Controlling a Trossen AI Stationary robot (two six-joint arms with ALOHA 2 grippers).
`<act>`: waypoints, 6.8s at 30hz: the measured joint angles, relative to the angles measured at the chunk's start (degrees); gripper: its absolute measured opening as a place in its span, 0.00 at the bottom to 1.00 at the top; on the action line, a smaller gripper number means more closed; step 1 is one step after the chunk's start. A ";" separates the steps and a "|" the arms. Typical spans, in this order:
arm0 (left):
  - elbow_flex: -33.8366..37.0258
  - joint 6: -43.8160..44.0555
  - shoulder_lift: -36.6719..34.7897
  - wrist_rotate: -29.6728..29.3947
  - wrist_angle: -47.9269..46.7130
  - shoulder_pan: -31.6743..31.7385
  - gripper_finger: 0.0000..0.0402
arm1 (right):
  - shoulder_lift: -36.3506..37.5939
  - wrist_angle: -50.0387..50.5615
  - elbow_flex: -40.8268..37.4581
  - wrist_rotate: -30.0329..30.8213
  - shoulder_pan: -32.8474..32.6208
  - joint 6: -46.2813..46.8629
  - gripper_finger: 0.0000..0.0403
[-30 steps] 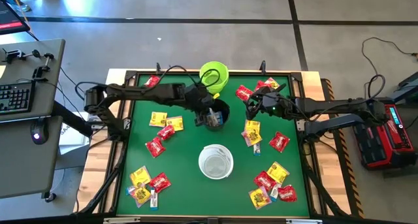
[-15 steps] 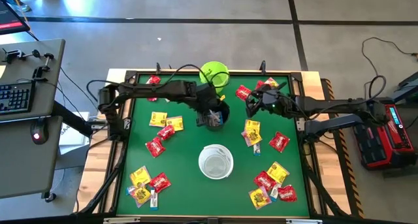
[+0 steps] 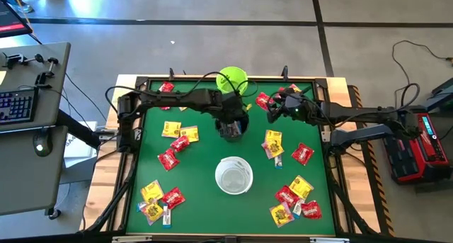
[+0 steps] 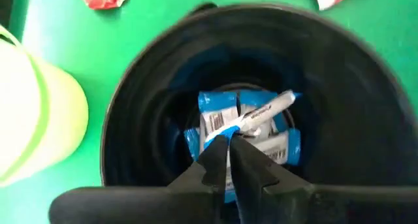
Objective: Sort candy by brand, put in halloween buckets
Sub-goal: Put the white chocolate into the black bucket
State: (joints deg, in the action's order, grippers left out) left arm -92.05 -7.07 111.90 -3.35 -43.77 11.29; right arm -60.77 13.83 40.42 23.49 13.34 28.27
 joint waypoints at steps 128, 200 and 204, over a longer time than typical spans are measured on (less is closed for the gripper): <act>48.18 20.39 -48.16 -16.80 28.23 -6.71 0.00 | -24.37 24.49 4.93 -18.80 -38.90 62.95 0.00; 43.70 20.62 -52.04 -2.92 12.37 -12.25 0.00 | -37.98 15.65 42.49 -26.38 -3.50 2.05 0.24; 41.86 24.33 -55.45 -1.43 5.98 -15.91 0.00 | -37.99 12.59 41.83 -24.96 -4.77 1.21 0.04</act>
State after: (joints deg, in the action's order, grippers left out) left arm -50.19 17.26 56.46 -4.78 -37.79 -4.61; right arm -98.76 26.42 82.25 -1.47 8.57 29.47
